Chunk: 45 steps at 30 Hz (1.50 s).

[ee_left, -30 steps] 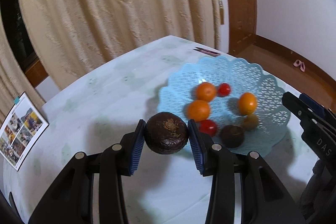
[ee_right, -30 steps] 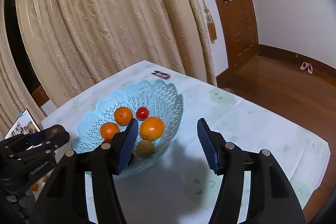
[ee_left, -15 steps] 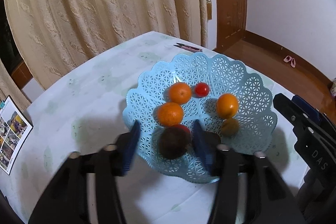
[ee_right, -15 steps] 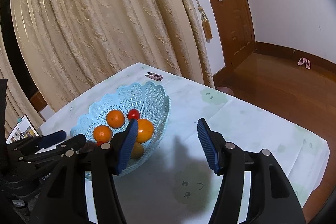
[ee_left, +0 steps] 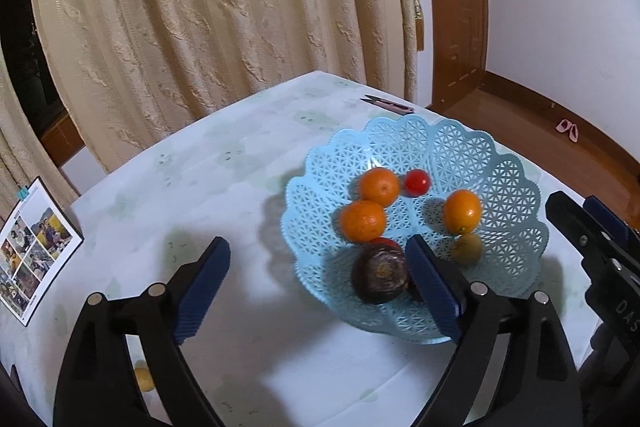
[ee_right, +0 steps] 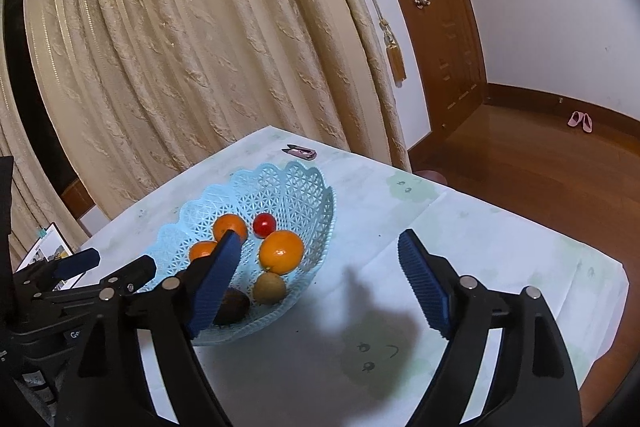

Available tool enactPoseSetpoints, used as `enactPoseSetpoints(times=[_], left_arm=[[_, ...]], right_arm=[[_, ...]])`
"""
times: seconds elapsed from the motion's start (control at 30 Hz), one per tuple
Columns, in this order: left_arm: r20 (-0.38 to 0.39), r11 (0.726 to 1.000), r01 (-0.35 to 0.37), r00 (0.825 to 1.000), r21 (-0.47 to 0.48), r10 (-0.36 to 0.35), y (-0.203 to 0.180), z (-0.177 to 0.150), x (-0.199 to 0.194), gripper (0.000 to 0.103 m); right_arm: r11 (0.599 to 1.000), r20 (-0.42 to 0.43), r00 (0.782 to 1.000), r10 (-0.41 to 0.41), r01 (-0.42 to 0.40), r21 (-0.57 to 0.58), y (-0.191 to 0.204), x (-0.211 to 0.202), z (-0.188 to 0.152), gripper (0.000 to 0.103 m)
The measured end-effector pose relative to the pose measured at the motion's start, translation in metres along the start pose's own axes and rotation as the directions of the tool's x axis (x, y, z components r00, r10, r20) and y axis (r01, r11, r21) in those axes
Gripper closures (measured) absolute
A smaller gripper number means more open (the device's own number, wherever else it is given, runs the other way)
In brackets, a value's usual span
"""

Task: Organize fruits
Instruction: 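Lower the dark brown fruit into the blue basket and open the left gripper, then move both grippers back over the orange and small yellow fruit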

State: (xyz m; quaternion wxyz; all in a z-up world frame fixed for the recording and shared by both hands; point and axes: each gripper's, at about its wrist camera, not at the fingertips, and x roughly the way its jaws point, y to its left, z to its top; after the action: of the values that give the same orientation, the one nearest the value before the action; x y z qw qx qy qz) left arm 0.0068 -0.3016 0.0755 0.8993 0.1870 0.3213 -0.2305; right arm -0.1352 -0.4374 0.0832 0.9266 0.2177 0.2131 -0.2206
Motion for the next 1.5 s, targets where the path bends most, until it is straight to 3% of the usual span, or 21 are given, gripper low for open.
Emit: enactPoseSetpoints(times=[0.5,0.9,1.27,1.5], left_arm=[[-0.001,0.997,-0.044,0.999,-0.059,0.044,0.040,-0.017,-0.013,0.013],[-0.028,0.983,-0.112,0.994,-0.148,0.109,0.096,-0.044,-0.025,0.013],[-0.092,0.960,-0.173,0.984,-0.220,0.156,0.156,-0.081,-0.039,0.013],[-0.149,0.922,-0.176,0.980,-0.346,0.132,0.209,-0.111,-0.048,0.013]], right_arm=[[0.998,-0.016,0.999,0.052,-0.053,-0.029,0.032,-0.004,-0.010,0.015],[0.978,-0.077,0.986,0.147,-0.156,-0.137,0.093,-0.002,-0.028,0.015],[0.936,-0.199,0.950,0.242,-0.282,-0.209,0.143,0.007,-0.054,0.009],[0.920,-0.236,0.933,0.271,-0.323,-0.219,0.161,0.008,-0.062,0.009]])
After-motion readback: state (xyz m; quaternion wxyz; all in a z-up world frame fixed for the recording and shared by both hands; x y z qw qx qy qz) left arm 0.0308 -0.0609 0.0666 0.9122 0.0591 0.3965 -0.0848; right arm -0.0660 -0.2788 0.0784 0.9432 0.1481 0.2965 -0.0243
